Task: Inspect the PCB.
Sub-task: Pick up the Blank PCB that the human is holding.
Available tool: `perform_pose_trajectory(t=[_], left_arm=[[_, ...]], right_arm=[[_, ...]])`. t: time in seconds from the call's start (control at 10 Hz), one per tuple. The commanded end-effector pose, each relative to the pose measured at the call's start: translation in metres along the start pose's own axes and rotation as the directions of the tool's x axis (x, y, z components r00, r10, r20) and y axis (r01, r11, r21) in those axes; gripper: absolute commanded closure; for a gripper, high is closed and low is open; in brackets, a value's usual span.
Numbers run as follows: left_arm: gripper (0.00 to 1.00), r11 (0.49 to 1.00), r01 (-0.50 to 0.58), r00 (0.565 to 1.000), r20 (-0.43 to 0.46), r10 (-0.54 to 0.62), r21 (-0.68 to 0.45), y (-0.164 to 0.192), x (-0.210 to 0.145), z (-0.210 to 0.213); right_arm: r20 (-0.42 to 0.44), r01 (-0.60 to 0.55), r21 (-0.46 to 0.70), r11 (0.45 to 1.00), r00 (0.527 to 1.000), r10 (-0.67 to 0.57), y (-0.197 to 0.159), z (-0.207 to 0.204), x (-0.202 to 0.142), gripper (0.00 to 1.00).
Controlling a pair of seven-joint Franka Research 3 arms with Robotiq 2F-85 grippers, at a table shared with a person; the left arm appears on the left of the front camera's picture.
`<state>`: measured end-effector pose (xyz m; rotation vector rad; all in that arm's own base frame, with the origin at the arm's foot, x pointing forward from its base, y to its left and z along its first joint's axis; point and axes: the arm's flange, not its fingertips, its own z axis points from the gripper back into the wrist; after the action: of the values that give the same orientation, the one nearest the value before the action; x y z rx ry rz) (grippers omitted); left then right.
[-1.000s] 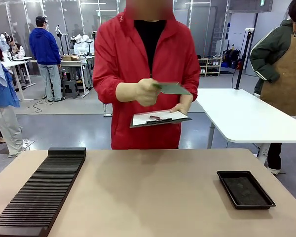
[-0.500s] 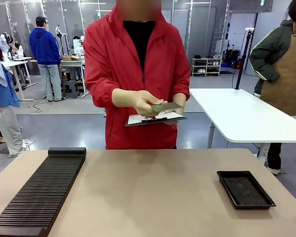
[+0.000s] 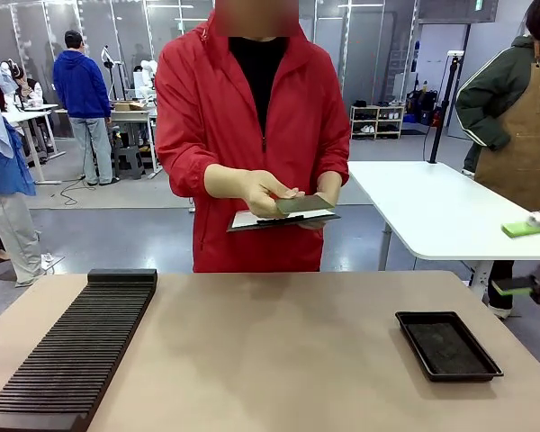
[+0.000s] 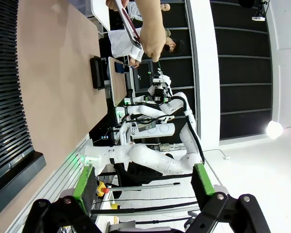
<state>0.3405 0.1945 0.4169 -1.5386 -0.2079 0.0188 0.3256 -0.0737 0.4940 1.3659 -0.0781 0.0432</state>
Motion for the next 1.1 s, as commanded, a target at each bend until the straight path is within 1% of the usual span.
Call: perform_pose_trajectory(t=[0.0,0.1,0.3,0.4,0.5,0.6,0.7,0.9,1.0], left_arm=[[0.00,1.000,-0.003,1.000,-0.006,0.003,-0.013,-0.001,-0.003,0.001],[0.00,1.000,-0.003,1.000,-0.006,0.003,-0.013,-0.001,-0.003,0.001],[0.00,1.000,-0.003,1.000,-0.006,0.003,-0.013,-0.001,-0.003,0.001],[0.00,1.000,-0.003,1.000,-0.006,0.003,-0.013,-0.001,-0.003,0.001],[0.00,1.000,-0.003,1.000,-0.006,0.003,-0.013,-0.001,-0.003,0.001],[0.00,1.000,-0.003,1.000,-0.006,0.003,-0.013,-0.001,-0.003,0.001],[0.00,1.000,-0.003,1.000,-0.006,0.003,-0.013,-0.001,-0.003,0.001],[0.00,1.000,-0.003,1.000,-0.006,0.003,-0.013,-0.001,-0.003,0.001],[0.00,1.000,-0.003,1.000,-0.006,0.003,-0.013,-0.001,-0.003,0.001]], right_arm=[[-0.015,0.076,0.031,0.997,0.997,-0.076,0.018,-0.027,0.035,0.00],[-0.026,0.111,0.018,0.994,0.993,-0.111,0.025,-0.047,0.052,0.00],[-0.017,0.167,0.031,0.986,0.986,-0.166,0.041,-0.085,0.079,0.00],[0.017,0.191,0.020,0.981,0.981,-0.191,0.044,-0.107,0.091,0.00],[0.045,0.207,0.038,0.978,0.977,-0.209,0.046,-0.126,0.098,0.00],[0.015,0.183,0.044,0.982,0.983,-0.184,0.048,-0.142,0.102,0.00],[0.043,0.160,0.043,0.986,0.986,-0.161,0.051,-0.151,0.106,0.00],[-0.004,0.175,0.048,0.983,0.985,-0.175,0.051,-0.170,0.110,0.00],[-0.013,0.173,0.059,0.983,0.985,-0.173,0.051,-0.179,0.112,0.00]])
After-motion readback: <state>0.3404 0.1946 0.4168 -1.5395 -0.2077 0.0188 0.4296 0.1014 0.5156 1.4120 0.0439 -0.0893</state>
